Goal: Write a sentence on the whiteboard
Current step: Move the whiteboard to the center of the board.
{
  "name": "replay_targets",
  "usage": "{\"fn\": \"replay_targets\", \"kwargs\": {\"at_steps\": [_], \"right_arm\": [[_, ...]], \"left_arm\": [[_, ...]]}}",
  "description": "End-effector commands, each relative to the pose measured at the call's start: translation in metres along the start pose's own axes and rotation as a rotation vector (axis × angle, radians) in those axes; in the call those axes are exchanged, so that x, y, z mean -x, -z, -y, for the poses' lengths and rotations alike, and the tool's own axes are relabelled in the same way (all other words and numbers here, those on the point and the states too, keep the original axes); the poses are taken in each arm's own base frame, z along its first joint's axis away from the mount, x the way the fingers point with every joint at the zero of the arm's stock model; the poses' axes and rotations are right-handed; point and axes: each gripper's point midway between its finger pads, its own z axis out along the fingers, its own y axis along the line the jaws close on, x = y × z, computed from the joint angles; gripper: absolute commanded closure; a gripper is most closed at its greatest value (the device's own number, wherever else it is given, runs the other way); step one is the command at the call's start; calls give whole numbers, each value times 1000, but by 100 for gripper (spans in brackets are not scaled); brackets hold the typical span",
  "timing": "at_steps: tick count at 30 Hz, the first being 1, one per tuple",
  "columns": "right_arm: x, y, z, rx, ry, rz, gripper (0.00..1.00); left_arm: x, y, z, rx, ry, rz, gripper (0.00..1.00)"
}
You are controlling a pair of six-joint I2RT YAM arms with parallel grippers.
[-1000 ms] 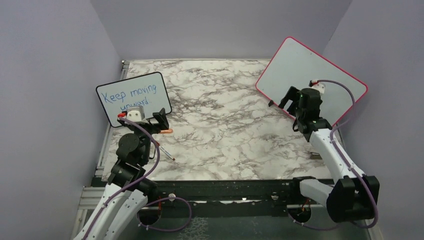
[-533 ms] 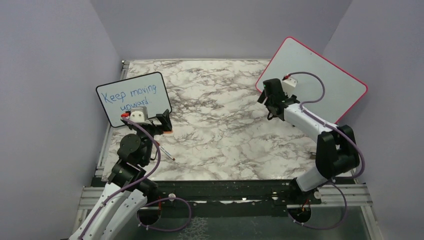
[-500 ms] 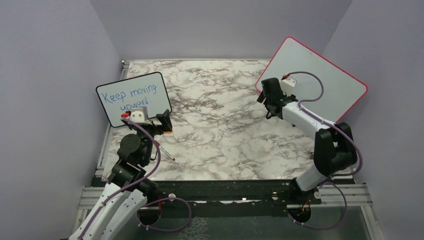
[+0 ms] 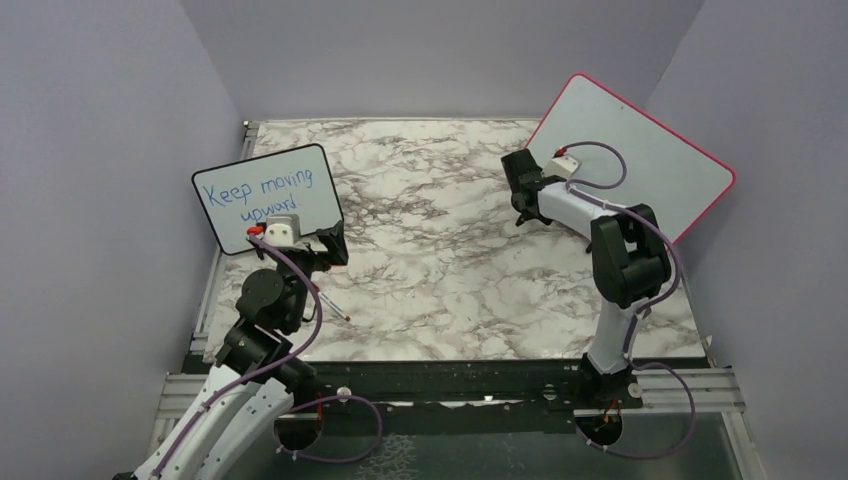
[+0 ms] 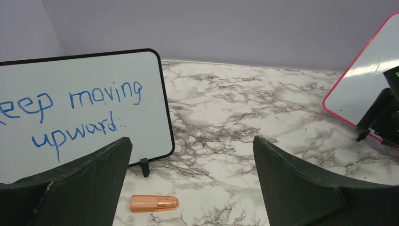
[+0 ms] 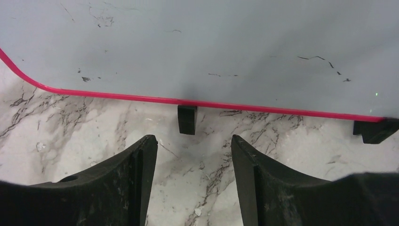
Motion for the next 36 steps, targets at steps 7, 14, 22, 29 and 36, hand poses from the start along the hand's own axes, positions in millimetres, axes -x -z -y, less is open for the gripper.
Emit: {"fn": "replay_targets", "kwargs": {"at_steps": [7, 14, 22, 29, 36], "right_arm": [[7, -28, -12, -83, -7, 60, 43], [3, -43, -13, -103, 8, 48, 49], [-8, -43, -7, -88, 64, 15, 77], [-30, -24, -3, 2, 124, -41, 90], [-55, 12, -9, 127, 256, -46, 92]], "left_arm": [[11, 0, 5, -24, -2, 33, 1], [10, 0, 7, -30, -4, 34, 1], [10, -1, 8, -36, -10, 33, 1], [9, -1, 8, -38, -14, 31, 1], [11, 0, 7, -34, -12, 38, 1]]}}
